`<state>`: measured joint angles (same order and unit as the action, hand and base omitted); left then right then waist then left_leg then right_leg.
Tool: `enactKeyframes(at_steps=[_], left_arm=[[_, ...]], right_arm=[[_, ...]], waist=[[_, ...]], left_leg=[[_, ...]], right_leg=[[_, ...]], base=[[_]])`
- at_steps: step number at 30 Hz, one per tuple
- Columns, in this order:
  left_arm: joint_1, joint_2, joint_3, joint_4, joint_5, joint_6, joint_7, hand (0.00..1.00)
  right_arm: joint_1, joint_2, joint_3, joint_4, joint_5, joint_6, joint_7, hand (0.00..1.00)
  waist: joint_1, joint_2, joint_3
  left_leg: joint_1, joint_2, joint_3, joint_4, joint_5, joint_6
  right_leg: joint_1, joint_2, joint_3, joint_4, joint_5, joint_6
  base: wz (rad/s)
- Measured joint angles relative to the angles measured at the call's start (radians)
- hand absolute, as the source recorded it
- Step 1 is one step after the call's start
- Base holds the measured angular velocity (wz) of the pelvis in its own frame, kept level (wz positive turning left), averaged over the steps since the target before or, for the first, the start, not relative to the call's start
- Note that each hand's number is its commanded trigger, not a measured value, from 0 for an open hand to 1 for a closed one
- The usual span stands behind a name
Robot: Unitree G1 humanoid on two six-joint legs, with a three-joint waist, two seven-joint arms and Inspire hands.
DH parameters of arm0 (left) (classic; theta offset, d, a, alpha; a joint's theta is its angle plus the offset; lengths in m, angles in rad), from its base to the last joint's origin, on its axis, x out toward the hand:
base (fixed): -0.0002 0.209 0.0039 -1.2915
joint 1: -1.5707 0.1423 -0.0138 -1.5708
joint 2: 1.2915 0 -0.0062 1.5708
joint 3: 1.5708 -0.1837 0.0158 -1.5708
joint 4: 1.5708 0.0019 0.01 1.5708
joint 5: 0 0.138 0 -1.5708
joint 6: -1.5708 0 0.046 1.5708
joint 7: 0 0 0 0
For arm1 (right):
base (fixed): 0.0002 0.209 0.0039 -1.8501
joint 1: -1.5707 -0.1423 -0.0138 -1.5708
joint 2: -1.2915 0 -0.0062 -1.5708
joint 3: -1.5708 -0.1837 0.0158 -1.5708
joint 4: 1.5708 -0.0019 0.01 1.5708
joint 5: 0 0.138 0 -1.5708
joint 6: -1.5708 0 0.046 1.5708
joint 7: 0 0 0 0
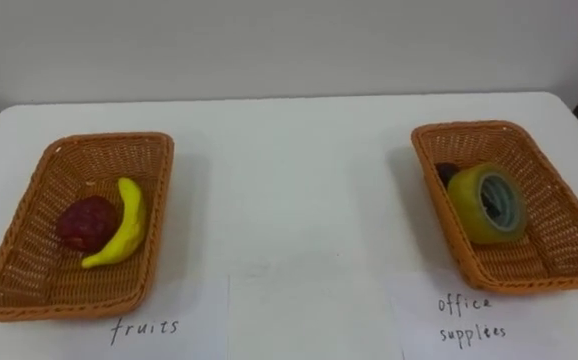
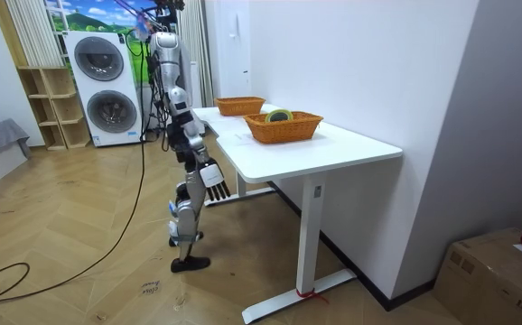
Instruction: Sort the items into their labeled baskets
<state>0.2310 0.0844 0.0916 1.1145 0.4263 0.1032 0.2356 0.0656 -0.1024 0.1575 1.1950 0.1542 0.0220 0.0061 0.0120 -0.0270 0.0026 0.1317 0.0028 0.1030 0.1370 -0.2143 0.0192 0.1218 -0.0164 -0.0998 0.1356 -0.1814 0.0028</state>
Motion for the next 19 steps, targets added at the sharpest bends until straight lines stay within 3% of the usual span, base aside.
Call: enactKeyframes(at_steps=[4,19], left_arm=[[-0.008,0.0,-0.017,0.0,0.0,0.0,0.0,0.0],[-0.008,0.0,-0.019,0.001,0.0,0.001,0.0,0.0]], right_arm=[[-0.004,0.0,0.018,-0.008,-0.046,-0.001,0.005,0.0],[0.005,0.001,0.018,-0.007,-0.049,-0.012,-0.003,0.0]], waist=[[0.022,-0.006,0.002],[0.021,-0.005,0.002]], left_leg=[[-0.001,0.0,-0.01,0.0,-0.001,-0.001],[-0.001,-0.001,-0.024,0.0,-0.001,-0.002]], right_leg=[[0.005,0.0,-0.009,-0.001,0.0,0.0],[0.018,0.0,-0.022,-0.001,0.0,0.0]], base=[[0.05],[0.02]])
